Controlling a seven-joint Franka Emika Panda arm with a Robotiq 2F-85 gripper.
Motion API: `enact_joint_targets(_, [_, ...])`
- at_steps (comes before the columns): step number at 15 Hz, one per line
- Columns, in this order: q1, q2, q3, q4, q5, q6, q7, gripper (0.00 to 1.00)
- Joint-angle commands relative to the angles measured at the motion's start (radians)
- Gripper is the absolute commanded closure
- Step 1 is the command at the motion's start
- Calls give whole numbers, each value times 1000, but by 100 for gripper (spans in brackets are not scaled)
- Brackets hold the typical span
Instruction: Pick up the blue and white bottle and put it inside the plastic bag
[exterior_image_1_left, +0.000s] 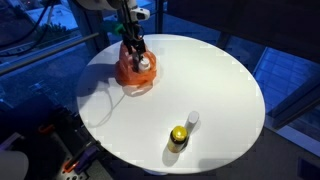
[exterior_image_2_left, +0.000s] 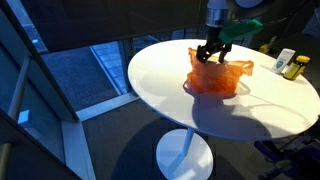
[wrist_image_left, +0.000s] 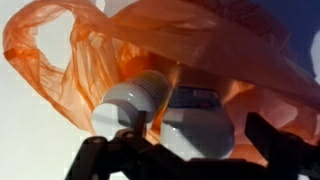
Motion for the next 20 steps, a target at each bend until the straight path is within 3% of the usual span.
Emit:
enact_joint_targets(1, [1,1,-1,40,14,-63,-9,0])
enact_joint_targets(8, [-22,-36,15,57,37,-103,-64,0])
enact_joint_targets(20, [-58,-190,5,30,28,-217,-44,0])
